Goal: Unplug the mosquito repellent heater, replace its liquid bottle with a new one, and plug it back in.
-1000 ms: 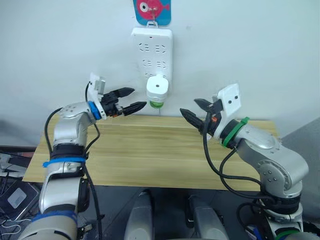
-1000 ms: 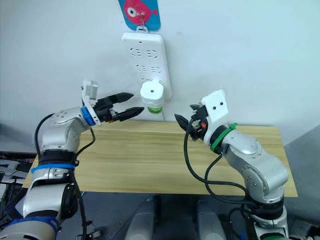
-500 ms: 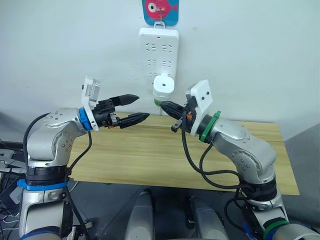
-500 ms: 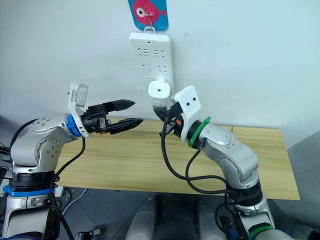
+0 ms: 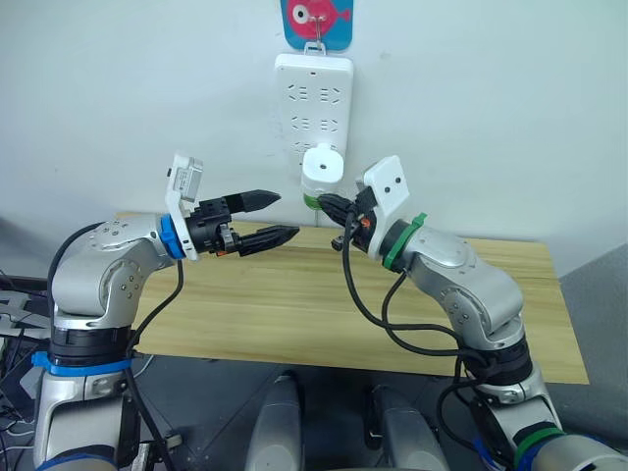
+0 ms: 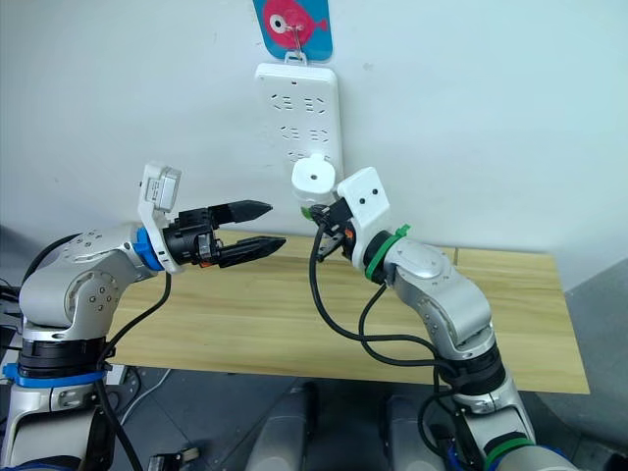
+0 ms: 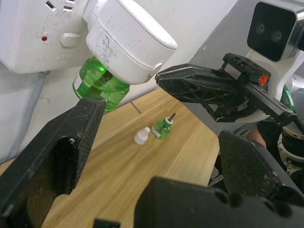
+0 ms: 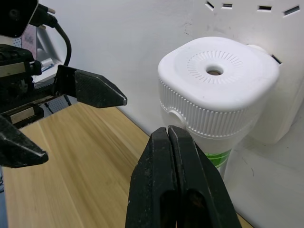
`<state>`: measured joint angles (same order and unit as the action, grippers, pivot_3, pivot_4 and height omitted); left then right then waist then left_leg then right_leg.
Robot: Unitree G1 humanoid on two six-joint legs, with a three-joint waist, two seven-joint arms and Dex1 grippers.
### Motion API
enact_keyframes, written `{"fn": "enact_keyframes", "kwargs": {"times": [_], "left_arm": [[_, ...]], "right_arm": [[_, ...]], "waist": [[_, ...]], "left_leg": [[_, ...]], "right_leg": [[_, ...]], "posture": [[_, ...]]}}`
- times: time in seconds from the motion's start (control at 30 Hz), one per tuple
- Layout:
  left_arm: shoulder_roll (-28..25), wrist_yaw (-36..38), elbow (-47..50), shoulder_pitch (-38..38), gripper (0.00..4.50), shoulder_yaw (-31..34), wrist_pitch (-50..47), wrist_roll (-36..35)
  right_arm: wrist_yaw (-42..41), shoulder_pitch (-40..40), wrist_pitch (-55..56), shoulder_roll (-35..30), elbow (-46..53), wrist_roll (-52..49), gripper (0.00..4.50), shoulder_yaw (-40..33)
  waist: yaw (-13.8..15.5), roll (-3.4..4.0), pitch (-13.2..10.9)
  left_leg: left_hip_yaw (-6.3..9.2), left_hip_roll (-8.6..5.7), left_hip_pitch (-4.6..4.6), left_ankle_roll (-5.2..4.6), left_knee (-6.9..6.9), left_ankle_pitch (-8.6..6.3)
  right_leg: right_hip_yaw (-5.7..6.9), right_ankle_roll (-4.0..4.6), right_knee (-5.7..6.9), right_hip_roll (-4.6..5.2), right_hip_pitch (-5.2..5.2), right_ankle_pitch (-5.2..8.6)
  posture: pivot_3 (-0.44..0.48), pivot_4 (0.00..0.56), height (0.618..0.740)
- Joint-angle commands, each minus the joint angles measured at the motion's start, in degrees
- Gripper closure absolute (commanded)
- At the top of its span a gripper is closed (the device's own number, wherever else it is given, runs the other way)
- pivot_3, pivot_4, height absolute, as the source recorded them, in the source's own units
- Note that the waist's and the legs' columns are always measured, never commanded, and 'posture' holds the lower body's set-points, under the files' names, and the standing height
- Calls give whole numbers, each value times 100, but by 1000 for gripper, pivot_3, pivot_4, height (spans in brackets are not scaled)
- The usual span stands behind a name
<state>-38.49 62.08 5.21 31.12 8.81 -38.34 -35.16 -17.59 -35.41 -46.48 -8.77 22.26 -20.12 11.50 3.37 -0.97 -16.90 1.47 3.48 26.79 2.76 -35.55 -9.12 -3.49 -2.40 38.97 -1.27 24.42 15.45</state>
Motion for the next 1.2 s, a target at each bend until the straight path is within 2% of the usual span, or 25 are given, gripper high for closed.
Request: {"fn": "enact_keyframes", "kwargs": {"times": [0.03,0.37,0.53,0.7,0.8,0.9,1.03,1.2], "left_arm": [[-84,57,156,46,0,-9,107,-70],[-32,50,72,82,0,-91,222,-48],[-13,47,0,134,0,-148,277,-38],[-98,99,-189,146,0,-204,428,106],[-146,81,-281,130,0,-189,474,165],[-301,-13,-462,65,0,-174,569,402],[-614,-56,-952,43,0,-90,841,762],[-1029,107,-1822,106,0,4,1514,1170]], "right_arm": [[127,-68,131,106,139,56,4470,-126],[721,-111,-215,657,2,-74,4470,-785],[754,-109,-315,643,36,-73,4470,-796],[-342,149,-411,-308,828,-295,4470,30],[-566,255,-567,-615,1173,-548,4470,-133],[-816,401,-794,-1081,1516,-901,4470,-696],[-1329,771,-897,-2127,1498,-1388,3629,-2046],[-2123,1430,-468,-3447,928,-1443,1847,-3352]], "waist": [[1,0,1],[8,0,1],[41,0,1],[95,-2,2],[103,-2,3],[118,-3,3],[137,-3,3],[143,-3,3]], "left_leg": [[0,0,0,0,0,0],[1,2,-1,31,-3,19],[-8,13,-2,51,-4,50],[-17,9,0,48,-3,59],[-16,11,0,47,13,58],[-4,13,0,47,36,58],[1,12,-1,47,47,58],[-3,9,-1,47,49,58]], "right_leg": [[0,3,1,0,0,-2],[2,29,4,-2,0,-19],[10,26,6,-1,-3,-28],[5,34,-1,6,-3,-29],[9,28,-3,4,1,-31],[24,31,-1,0,5,-27],[36,33,-4,3,5,-26],[38,35,-11,10,4,-23]], "posture": [[277,245,740],[273,241,740],[255,245,740],[255,247,740],[263,246,740],[267,247,740],[275,250,740],[270,251,740]]}}
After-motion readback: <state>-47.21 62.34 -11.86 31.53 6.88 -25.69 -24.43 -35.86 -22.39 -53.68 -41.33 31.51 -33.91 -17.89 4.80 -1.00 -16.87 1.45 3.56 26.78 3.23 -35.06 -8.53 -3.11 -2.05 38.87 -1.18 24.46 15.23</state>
